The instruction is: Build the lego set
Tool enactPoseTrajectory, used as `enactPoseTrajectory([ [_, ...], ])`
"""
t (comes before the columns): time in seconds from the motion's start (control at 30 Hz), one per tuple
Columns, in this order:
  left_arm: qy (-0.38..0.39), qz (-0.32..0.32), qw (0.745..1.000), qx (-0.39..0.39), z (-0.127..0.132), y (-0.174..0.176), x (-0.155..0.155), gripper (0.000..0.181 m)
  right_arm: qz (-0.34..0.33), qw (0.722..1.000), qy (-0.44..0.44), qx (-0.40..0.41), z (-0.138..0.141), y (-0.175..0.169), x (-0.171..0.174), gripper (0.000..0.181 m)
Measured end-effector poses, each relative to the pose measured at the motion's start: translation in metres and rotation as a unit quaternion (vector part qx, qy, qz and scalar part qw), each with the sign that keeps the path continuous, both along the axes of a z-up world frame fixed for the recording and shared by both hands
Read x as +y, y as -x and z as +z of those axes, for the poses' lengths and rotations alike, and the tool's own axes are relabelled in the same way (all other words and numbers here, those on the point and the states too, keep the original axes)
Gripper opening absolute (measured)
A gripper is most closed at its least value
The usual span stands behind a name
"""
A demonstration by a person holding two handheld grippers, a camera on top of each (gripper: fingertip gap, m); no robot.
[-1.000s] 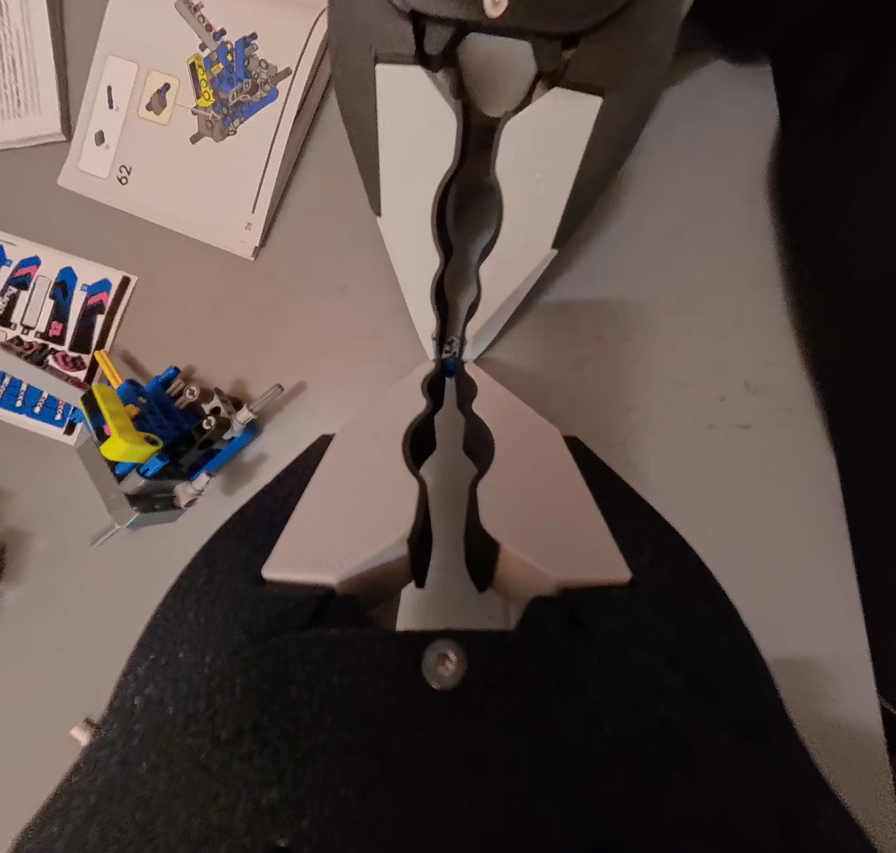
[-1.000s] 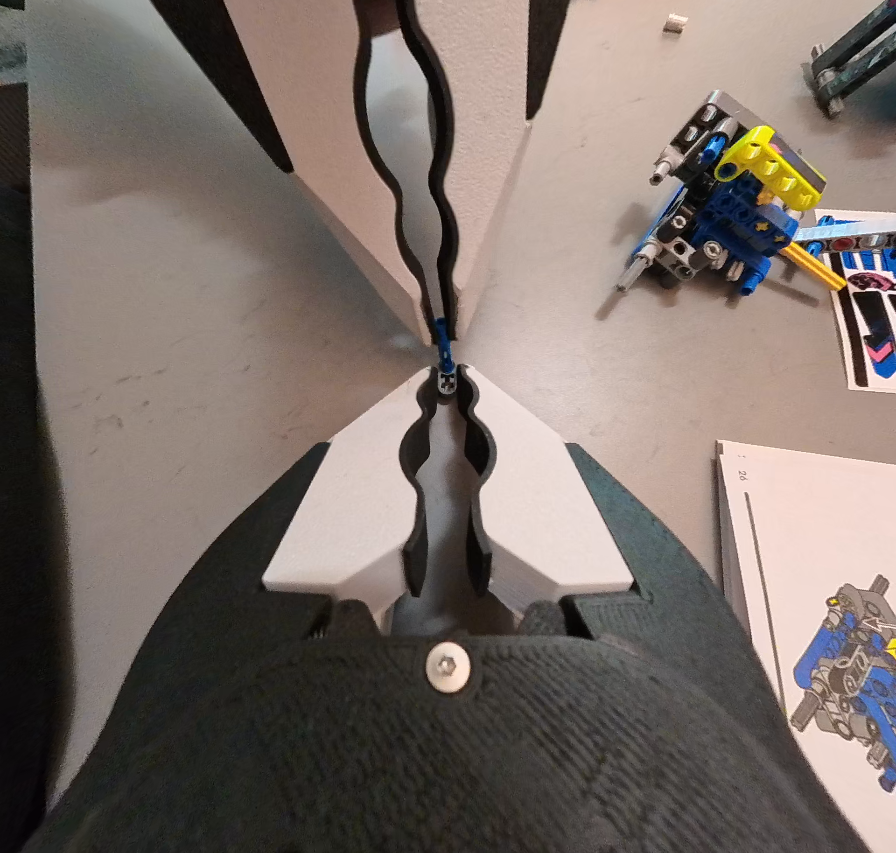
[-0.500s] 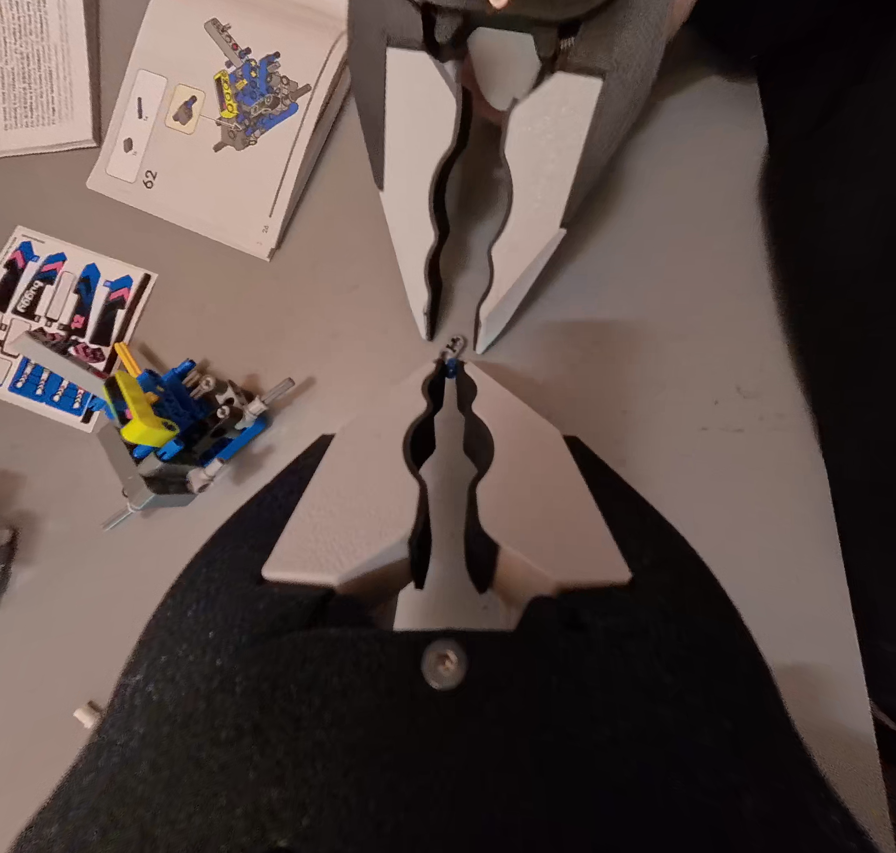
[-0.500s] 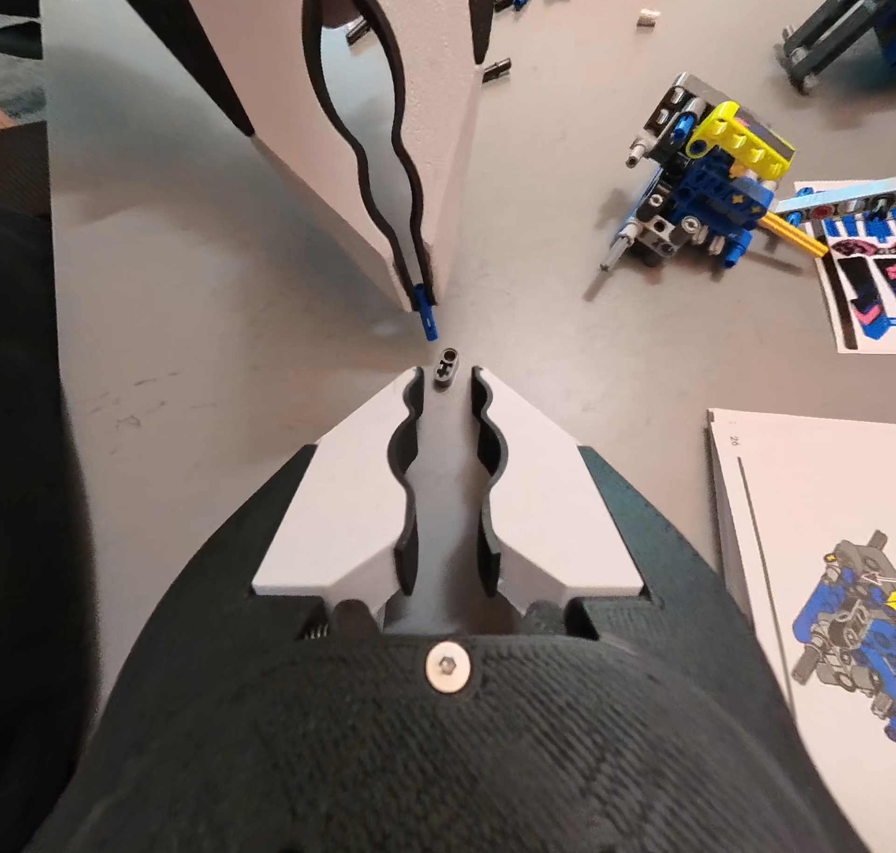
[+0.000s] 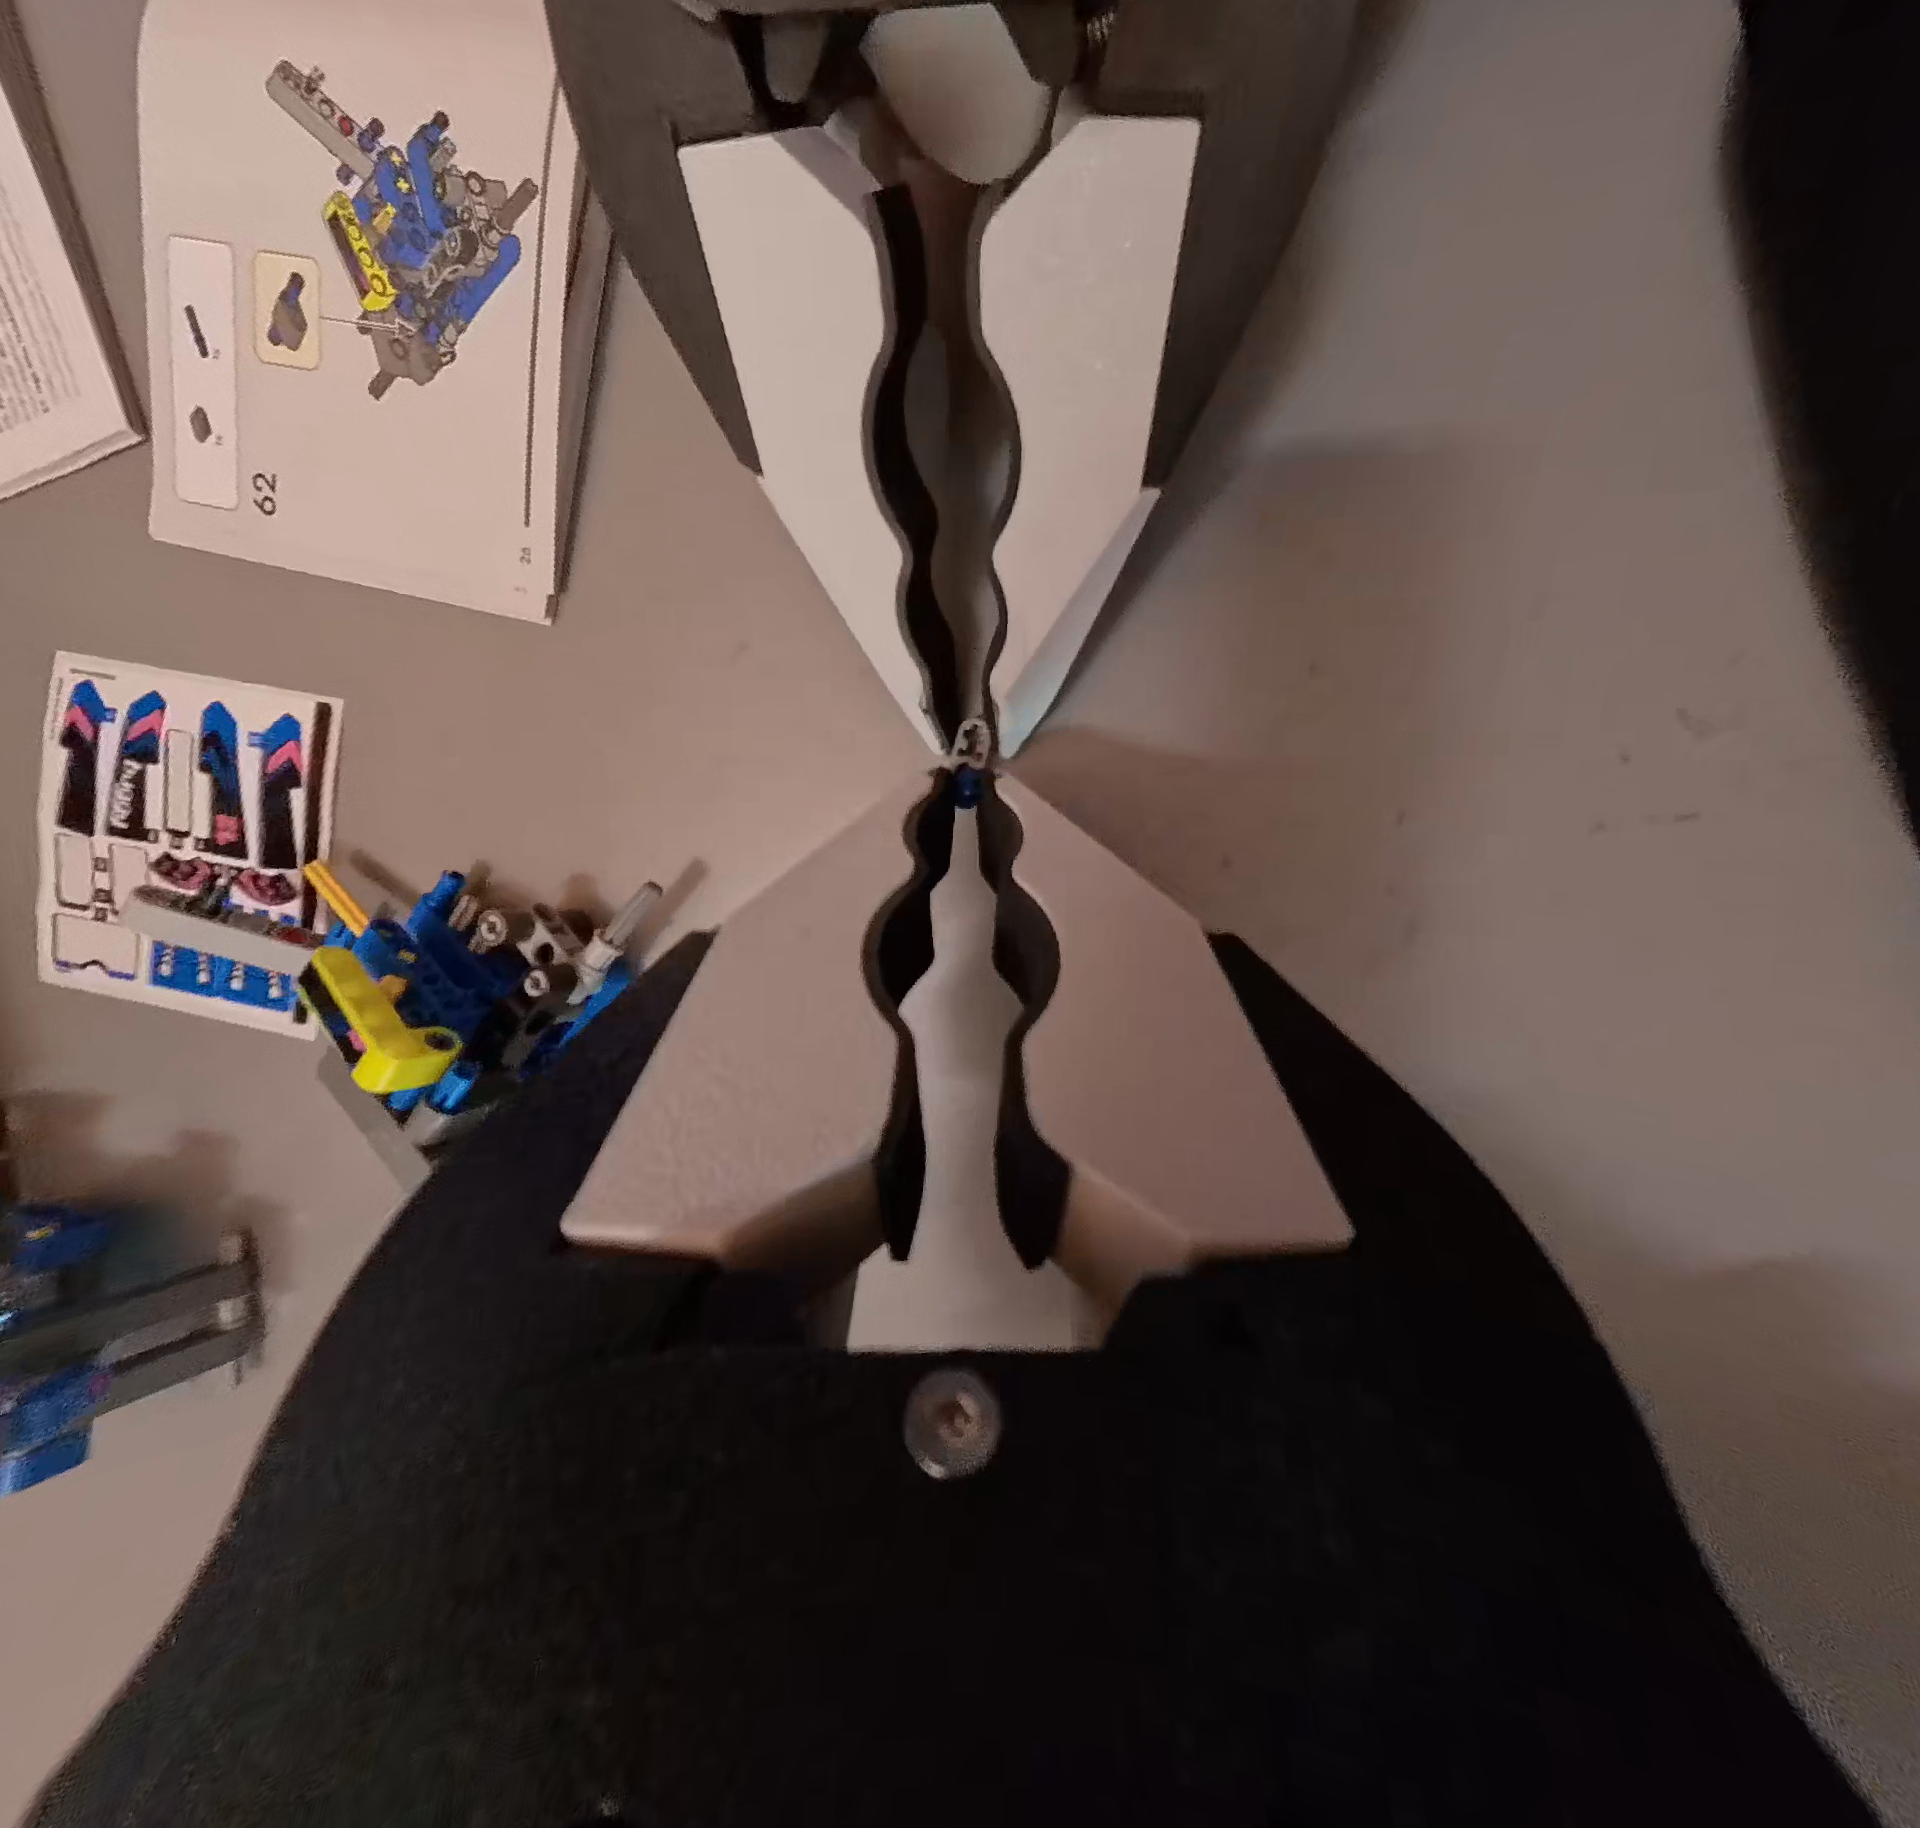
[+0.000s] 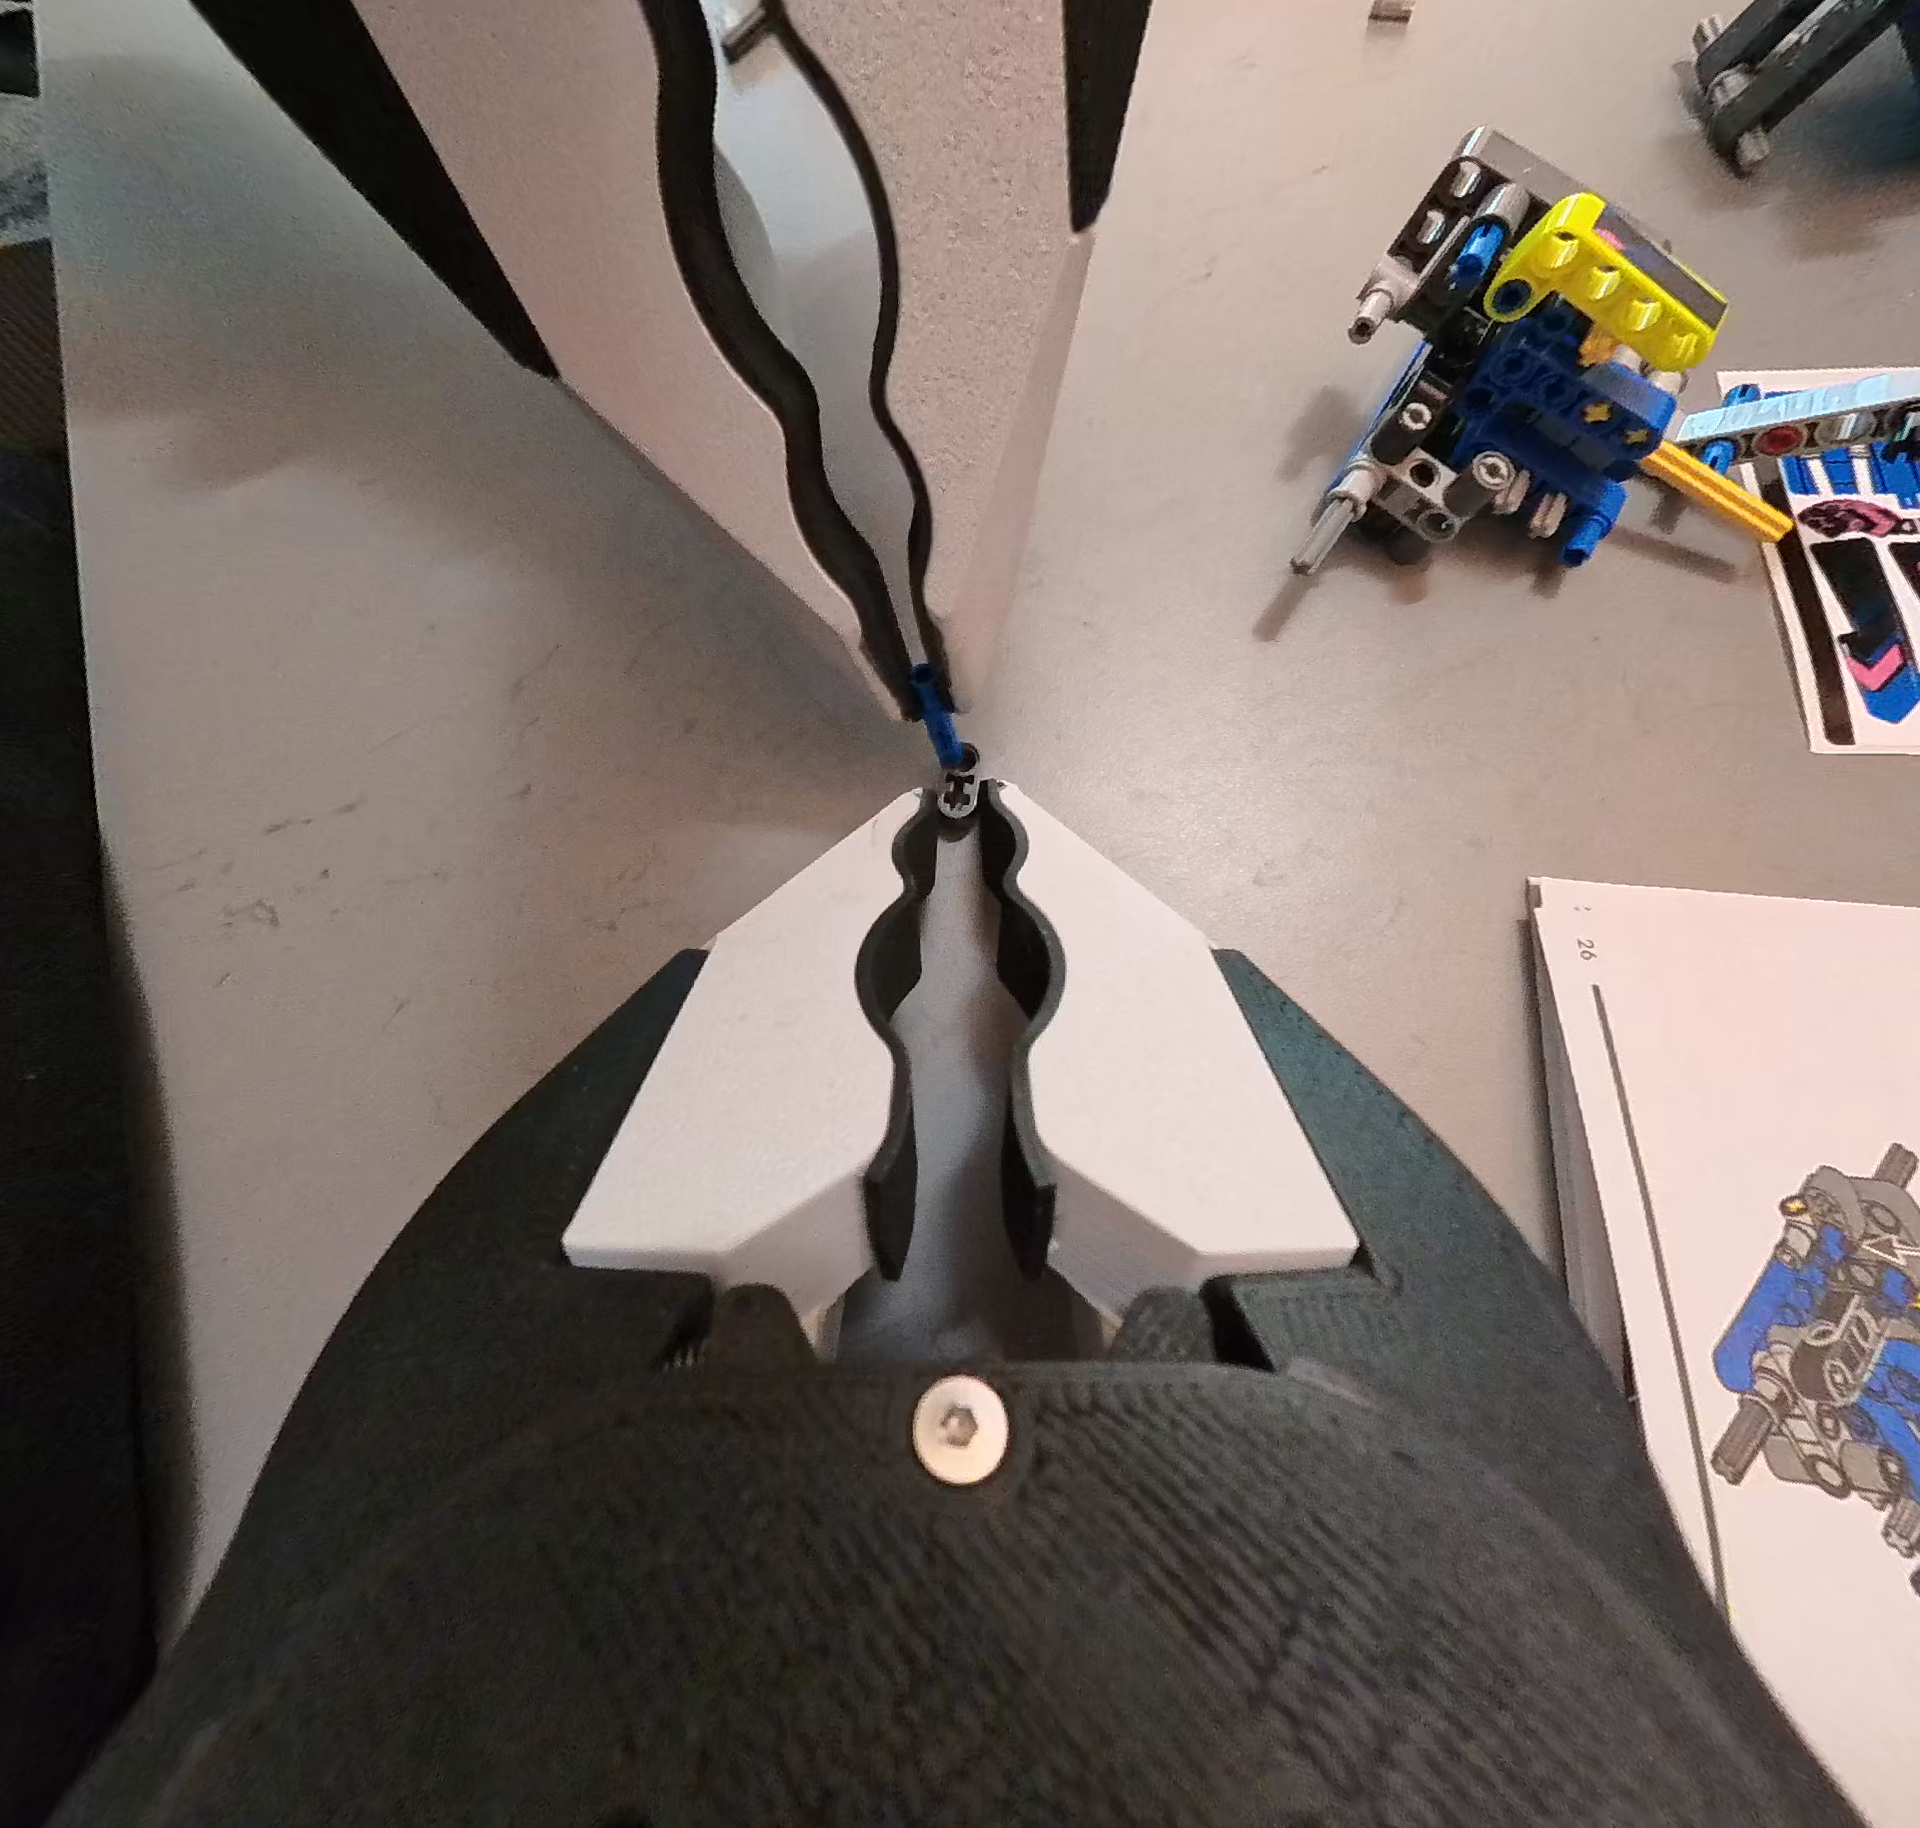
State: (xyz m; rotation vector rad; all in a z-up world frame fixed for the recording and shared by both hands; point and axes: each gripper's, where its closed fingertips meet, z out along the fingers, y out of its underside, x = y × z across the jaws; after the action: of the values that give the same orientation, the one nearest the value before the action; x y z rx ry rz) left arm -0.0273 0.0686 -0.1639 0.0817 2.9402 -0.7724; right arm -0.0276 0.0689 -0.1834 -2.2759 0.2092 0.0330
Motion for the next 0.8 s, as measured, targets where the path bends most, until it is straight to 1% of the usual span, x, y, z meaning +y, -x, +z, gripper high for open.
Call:
enactPoseTrajectory([
  [0.1,-0.028,-0.019,0.999,-0.030,-0.0006,-0.0014,0.0004,0.002,0.005,1.000,0.001,-0.004,-0.0001,0.0001,0.0000,0.006],
  [0.23,-0.041,-0.036,0.998,-0.041,-0.0008,-0.0007,-0.0018,0.002,0.007,1.000,0.001,-0.004,-0.0002,0.0000,-0.0001,0.007],
  [0.37,-0.023,-0.030,0.999,-0.022,-0.0008,-0.0004,-0.0039,0.002,0.007,1.000,0.001,-0.003,-0.0001,0.0000,0.0000,0.006],
  [0.6,0.019,-0.001,1.000,0.006,0.0000,-0.0013,-0.0028,0.002,0.006,1.000,0.000,0.003,0.0000,-0.0002,0.0000,0.006],
  [0.7,0.051,0.007,0.998,0.021,0.0024,0.0007,-0.0067,0.001,0.006,1.000,-0.001,0.007,0.0000,-0.0002,0.0001,0.006],
  [0.8,0.051,0.012,0.998,0.018,0.0005,-0.0004,-0.0051,0.001,0.006,1.000,-0.001,0.007,0.0000,-0.0002,0.0002,0.006],
])
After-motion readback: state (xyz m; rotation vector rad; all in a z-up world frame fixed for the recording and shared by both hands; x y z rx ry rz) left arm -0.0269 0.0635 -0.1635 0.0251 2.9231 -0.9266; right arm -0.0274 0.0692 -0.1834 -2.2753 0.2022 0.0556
